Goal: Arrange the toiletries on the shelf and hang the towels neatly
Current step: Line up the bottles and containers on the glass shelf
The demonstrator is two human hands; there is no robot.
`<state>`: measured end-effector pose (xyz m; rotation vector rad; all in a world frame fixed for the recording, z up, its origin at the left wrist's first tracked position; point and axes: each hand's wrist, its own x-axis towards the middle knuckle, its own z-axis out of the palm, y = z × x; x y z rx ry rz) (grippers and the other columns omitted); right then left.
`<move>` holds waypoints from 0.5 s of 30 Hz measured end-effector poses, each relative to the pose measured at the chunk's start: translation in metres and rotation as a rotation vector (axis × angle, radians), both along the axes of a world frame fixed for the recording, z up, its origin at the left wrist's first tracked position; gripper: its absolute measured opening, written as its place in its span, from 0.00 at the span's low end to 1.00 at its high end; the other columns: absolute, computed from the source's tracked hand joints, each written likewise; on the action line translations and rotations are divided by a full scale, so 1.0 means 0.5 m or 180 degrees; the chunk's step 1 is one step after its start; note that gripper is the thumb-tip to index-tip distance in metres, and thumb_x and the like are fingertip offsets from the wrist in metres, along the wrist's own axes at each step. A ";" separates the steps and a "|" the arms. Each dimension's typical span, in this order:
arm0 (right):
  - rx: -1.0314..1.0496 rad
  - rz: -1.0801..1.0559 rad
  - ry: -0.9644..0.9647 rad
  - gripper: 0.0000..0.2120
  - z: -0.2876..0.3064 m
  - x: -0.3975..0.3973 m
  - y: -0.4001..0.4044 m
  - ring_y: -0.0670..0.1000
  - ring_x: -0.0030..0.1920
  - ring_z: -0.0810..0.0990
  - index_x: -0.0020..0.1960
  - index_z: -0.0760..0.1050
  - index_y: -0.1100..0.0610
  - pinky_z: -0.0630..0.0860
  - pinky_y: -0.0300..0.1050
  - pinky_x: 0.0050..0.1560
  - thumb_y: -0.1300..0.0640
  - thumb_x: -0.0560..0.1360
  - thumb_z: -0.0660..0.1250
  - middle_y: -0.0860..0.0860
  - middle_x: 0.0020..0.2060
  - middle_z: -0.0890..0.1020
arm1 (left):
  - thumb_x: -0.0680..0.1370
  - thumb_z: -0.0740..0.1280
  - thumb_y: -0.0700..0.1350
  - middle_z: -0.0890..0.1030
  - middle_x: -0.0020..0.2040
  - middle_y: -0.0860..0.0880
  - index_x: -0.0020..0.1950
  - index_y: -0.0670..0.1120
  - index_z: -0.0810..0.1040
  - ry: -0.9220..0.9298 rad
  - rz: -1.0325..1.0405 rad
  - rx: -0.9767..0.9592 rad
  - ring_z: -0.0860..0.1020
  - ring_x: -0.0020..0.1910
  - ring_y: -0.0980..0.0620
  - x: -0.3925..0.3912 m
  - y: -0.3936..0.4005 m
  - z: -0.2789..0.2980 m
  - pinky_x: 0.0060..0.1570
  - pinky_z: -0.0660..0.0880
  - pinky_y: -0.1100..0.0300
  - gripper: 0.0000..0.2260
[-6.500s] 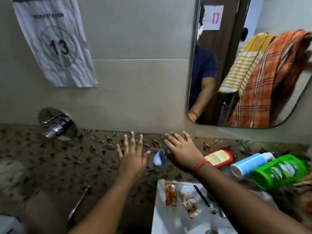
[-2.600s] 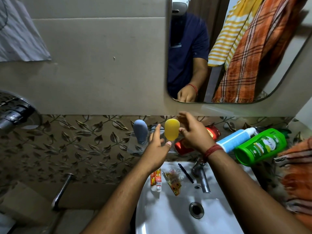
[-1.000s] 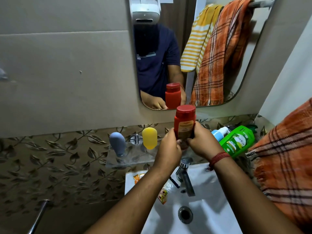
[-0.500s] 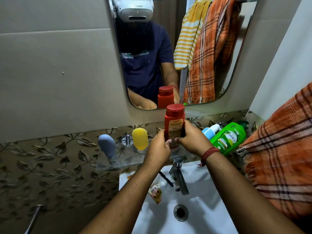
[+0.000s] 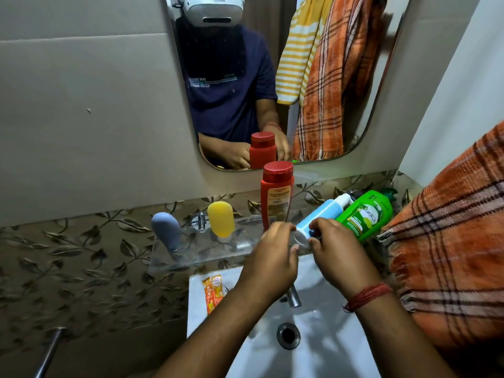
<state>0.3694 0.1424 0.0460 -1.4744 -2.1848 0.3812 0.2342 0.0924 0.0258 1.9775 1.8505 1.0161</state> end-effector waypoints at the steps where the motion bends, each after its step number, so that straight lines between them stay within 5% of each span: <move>1: -0.0026 -0.0007 -0.0083 0.08 -0.004 -0.003 -0.004 0.58 0.53 0.78 0.54 0.76 0.59 0.73 0.50 0.52 0.63 0.76 0.66 0.57 0.50 0.80 | 0.80 0.63 0.42 0.72 0.64 0.50 0.67 0.48 0.69 0.0145 -0.0105 0.0022 0.73 0.62 0.50 0.011 0.011 0.007 0.58 0.74 0.53 0.15; 8: -0.0272 0.0067 0.0028 0.13 0.004 -0.002 -0.012 0.61 0.52 0.81 0.59 0.76 0.60 0.74 0.48 0.48 0.65 0.77 0.59 0.59 0.51 0.84 | 0.77 0.66 0.39 0.71 0.66 0.45 0.68 0.44 0.68 0.1253 -0.0310 -0.0364 0.71 0.64 0.43 0.047 0.076 0.032 0.59 0.76 0.46 0.20; 15: -0.0793 -0.0092 0.0505 0.15 0.014 -0.001 -0.014 0.60 0.53 0.80 0.61 0.75 0.57 0.70 0.43 0.42 0.65 0.78 0.58 0.58 0.54 0.83 | 0.78 0.67 0.40 0.72 0.65 0.44 0.70 0.44 0.68 0.1494 -0.0006 -0.0329 0.72 0.61 0.45 0.062 0.091 0.037 0.51 0.77 0.50 0.20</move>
